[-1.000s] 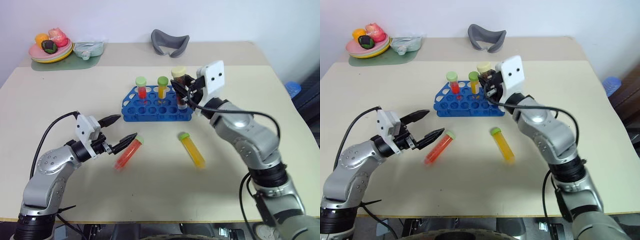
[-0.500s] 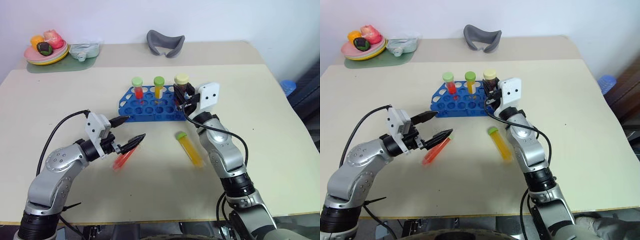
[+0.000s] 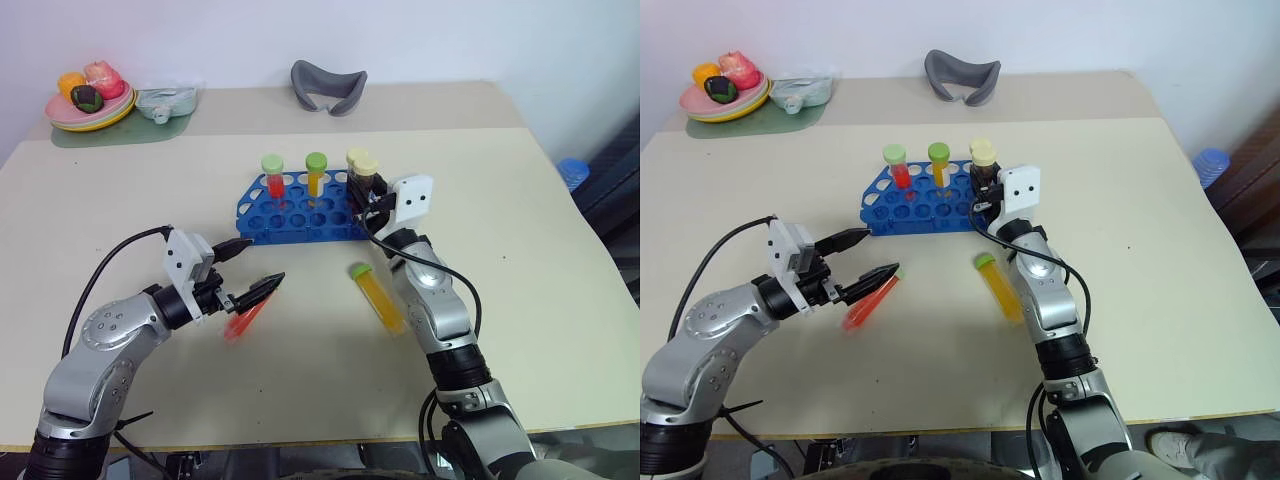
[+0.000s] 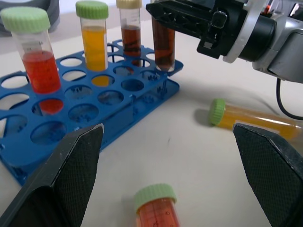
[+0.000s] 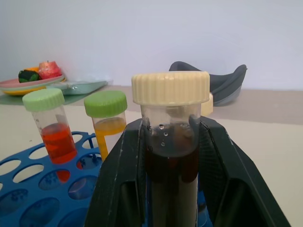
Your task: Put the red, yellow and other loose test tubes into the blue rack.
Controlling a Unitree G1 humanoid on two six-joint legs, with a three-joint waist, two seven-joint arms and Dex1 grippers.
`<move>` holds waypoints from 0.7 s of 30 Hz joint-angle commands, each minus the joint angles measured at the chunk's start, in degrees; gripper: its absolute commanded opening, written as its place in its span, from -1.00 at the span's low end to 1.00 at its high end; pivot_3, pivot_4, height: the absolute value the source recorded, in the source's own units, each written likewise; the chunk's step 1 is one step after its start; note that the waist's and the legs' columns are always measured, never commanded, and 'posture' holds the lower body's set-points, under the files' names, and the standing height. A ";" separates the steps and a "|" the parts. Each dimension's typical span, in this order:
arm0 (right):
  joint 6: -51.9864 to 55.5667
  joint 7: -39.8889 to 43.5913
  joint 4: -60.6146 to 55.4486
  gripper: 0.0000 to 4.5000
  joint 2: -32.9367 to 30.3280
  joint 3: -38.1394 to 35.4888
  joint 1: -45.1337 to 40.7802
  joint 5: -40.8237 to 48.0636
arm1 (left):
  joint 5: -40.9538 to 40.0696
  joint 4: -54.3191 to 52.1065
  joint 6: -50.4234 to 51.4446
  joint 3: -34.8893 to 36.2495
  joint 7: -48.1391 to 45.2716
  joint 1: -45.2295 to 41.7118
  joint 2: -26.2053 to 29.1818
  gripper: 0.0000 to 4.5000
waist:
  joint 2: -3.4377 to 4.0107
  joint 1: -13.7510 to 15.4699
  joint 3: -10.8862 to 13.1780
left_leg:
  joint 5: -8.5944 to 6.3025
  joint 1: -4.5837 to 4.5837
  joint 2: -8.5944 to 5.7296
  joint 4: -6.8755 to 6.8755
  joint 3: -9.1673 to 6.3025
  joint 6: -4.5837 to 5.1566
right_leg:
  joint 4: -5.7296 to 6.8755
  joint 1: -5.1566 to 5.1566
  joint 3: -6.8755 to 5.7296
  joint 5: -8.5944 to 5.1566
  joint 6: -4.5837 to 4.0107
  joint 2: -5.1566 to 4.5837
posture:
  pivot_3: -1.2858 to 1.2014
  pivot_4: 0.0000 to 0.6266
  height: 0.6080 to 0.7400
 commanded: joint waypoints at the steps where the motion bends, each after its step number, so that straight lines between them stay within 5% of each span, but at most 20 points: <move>1: -1.41 1.79 -1.60 0.04 1.08 -1.17 -1.19 0.96 | -0.98 -2.38 0.06 1.45 0.20 0.04 0.54 1.00 | 0.00 0.00 0.00 | 0.00 0.00 0.00 0.00 0.00 0.00 | 0.00 0.00 0.00 0.00 0.00 0.00 | 0.03 -0.52 1.00; 5: -0.98 2.10 -4.34 0.93 0.77 -1.30 -1.01 -0.76 | -0.89 -2.27 0.07 1.50 0.24 -0.03 0.53 1.00 | 0.00 -0.02 0.00 | 0.00 0.01 0.00 0.00 0.00 0.00 | 0.01 0.00 0.00 0.00 0.00 0.00 | 0.03 -0.52 1.00; 12: 16.94 5.88 -22.13 0.97 -9.10 -6.41 0.04 4.69 | -0.92 -2.42 0.02 2.14 0.01 0.27 0.79 1.00 | 0.01 0.30 0.00 | 0.00 -0.01 -0.01 0.01 -0.01 -0.01 | 0.00 0.02 0.00 0.00 0.00 -0.02 | 0.03 -0.52 1.00; 21: 59.52 18.40 -43.83 0.97 -36.04 -14.78 3.10 33.67 | 0.10 -0.45 -0.89 0.71 -2.43 -0.01 1.32 1.00 | 0.07 0.02 0.01 | -0.02 0.07 0.00 0.01 -0.05 0.05 | -0.06 0.14 -0.01 0.00 -0.01 0.03 | 0.03 -0.52 1.00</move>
